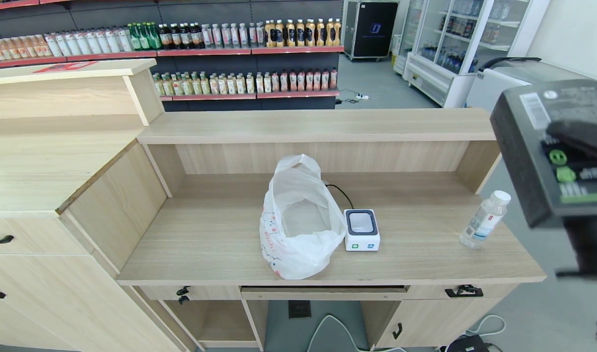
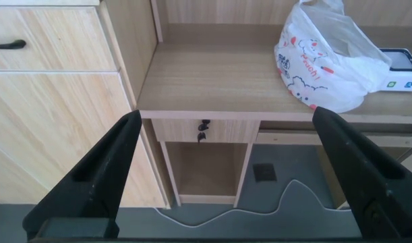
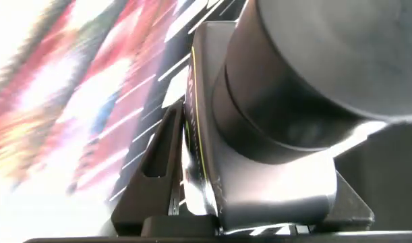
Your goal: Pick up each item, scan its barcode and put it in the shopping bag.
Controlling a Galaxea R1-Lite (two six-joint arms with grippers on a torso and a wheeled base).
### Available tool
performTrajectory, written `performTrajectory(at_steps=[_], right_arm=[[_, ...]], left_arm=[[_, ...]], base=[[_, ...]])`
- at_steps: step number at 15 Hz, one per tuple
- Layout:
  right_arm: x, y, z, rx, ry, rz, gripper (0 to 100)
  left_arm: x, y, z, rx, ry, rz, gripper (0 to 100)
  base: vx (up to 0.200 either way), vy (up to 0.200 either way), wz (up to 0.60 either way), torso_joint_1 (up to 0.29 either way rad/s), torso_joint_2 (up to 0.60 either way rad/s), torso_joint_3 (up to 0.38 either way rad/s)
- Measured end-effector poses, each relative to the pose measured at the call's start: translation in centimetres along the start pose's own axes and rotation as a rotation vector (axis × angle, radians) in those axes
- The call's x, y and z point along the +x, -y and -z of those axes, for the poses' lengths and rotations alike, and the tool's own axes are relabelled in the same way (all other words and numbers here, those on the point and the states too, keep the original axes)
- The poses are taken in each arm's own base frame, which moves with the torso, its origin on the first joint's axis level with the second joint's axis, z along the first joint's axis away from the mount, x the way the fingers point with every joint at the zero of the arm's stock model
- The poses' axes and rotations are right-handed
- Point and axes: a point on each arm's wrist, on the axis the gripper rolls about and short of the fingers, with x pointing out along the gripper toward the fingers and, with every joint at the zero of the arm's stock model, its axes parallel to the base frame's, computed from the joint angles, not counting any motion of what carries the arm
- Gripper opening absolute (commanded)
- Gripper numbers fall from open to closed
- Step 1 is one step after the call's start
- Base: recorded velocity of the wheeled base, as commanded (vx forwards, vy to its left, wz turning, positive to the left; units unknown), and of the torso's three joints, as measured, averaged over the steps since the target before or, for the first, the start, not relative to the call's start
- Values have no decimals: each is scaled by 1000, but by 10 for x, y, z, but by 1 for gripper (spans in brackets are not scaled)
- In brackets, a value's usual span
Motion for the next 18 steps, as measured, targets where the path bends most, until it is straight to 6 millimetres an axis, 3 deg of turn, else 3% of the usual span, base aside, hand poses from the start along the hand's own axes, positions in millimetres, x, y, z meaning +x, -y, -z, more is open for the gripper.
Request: performTrajectory(at_steps=[3, 6, 8, 10, 14, 18], right_arm=[[0, -21, 19, 734, -387, -249, 0], [-24, -51, 43, 1021, -785, -472, 0], [-44, -63, 57, 1305, -1057, -439, 0], [-55, -72, 67, 1521, -1162, -373, 0], [-70, -96, 79, 1705, -1199, -399, 0], [-63, -125, 102, 1746, -1236, -348, 0]], left_arm=[[0, 0, 0, 0, 0, 0, 100], [0, 0, 0, 0, 0, 0, 100], [0, 0, 0, 0, 0, 0, 100], [0, 0, 0, 0, 0, 0, 100], [0, 0, 0, 0, 0, 0, 100], [0, 0, 0, 0, 0, 0, 100]], base=[[0, 0, 0, 0, 0, 0], [0, 0, 0, 0, 0, 0], [0, 0, 0, 0, 0, 0], [0, 0, 0, 0, 0, 0], [0, 0, 600, 2, 2, 1], [0, 0, 600, 7, 5, -1]])
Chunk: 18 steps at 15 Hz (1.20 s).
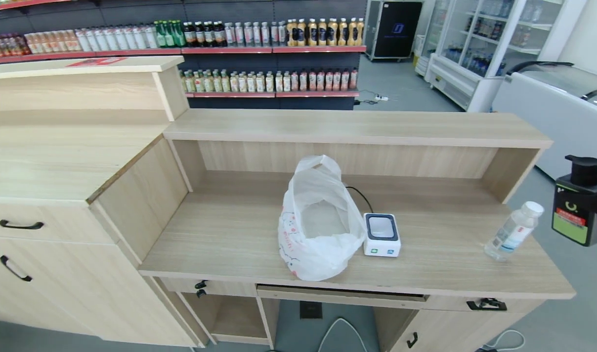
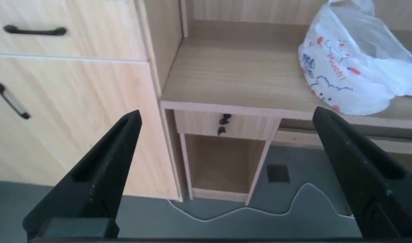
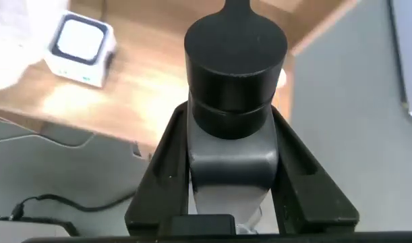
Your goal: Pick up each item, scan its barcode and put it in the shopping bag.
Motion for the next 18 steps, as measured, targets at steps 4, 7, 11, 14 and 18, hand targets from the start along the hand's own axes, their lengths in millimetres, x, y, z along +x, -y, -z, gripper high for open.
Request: performTrajectory(at_steps=[4, 7, 11, 14, 18], right_arm=[[49, 18, 2, 79, 40, -14, 0], [87, 20, 11, 315, 34, -193, 0], [107, 22, 26, 536, 6, -428, 0], [113, 32, 41, 612, -45, -496, 0], [130, 48, 50, 634, -50, -500, 0]], left_arm=[[0, 0, 0, 0, 0, 0, 100], [0, 0, 0, 0, 0, 0, 100], [0, 0, 0, 0, 0, 1, 100], [0, 0, 0, 0, 0, 0, 100], [0, 0, 0, 0, 0, 0, 100]], base=[[0, 0, 150, -93, 36, -56], [0, 0, 0, 0, 0, 0], [0, 0, 0, 0, 0, 0], [0, 0, 0, 0, 0, 0], [0, 0, 0, 0, 0, 0]])
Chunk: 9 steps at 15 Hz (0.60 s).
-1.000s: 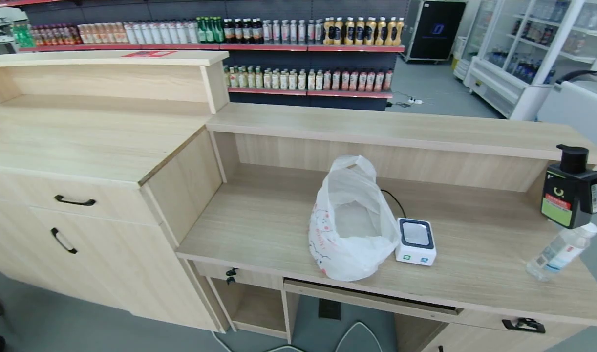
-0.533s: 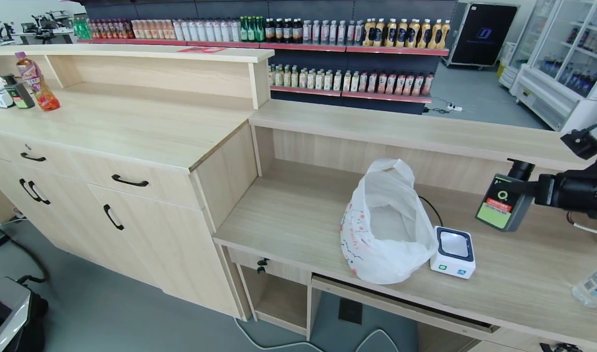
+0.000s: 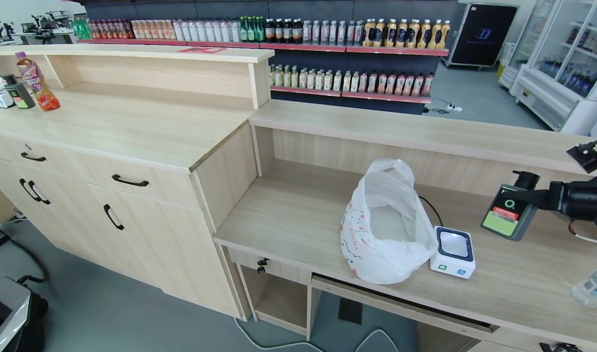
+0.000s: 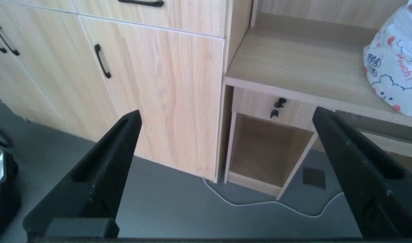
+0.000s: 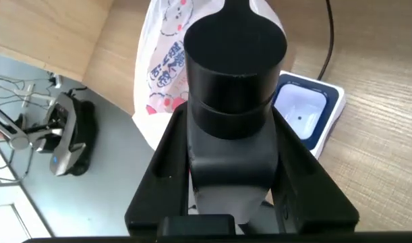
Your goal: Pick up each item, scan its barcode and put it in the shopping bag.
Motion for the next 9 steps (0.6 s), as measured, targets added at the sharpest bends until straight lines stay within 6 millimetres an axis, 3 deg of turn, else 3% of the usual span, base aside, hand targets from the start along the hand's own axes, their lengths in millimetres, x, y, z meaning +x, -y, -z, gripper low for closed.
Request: performTrajectory(at_steps=[3, 9], right_arm=[[14, 19, 1, -60, -13, -5, 0], [44, 49, 23, -129, -73, -65, 0]], left_arm=[[0, 0, 0, 0, 0, 0, 100], [0, 0, 0, 0, 0, 0, 100]], base=[[0, 0, 0, 0, 0, 0], [0, 0, 0, 0, 0, 0]])
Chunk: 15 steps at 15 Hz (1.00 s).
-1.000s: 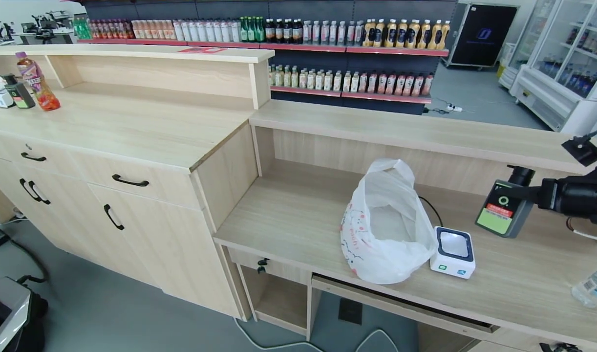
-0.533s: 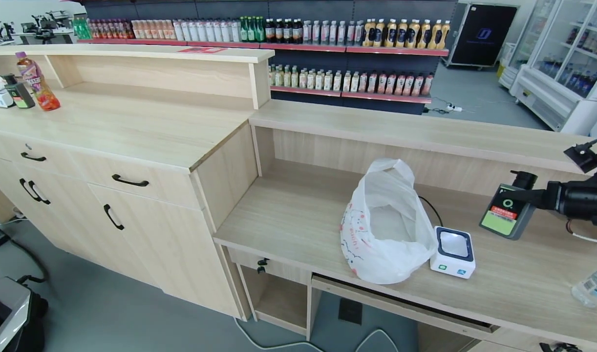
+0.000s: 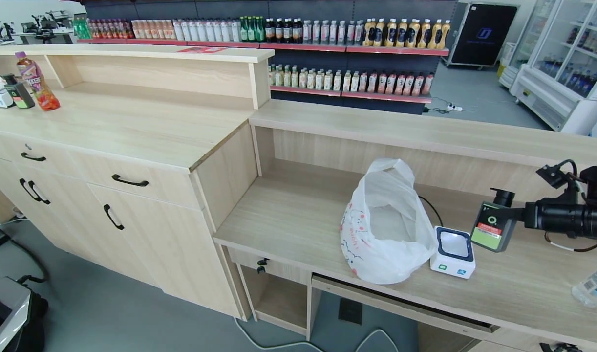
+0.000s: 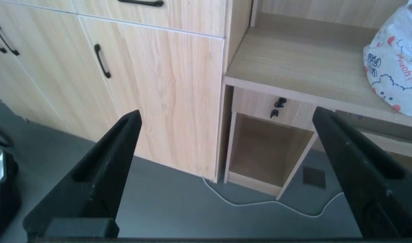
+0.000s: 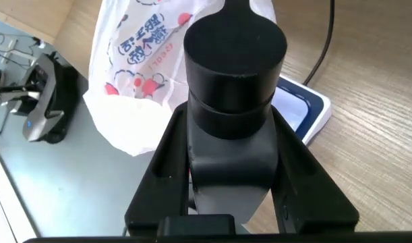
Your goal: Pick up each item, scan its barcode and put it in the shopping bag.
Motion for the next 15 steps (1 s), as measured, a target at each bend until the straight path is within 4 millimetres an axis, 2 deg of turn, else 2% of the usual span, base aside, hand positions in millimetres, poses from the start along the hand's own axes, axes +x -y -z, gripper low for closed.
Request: performTrajectory(at_steps=[6, 15], right_arm=[[17, 11, 7, -2, -10, -55, 0], [39, 14, 13, -79, -18, -103, 0]], left_arm=[[0, 0, 0, 0, 0, 0, 100], [0, 0, 0, 0, 0, 0, 100]], base=[[0, 0, 0, 0, 0, 0], [0, 0, 0, 0, 0, 0]])
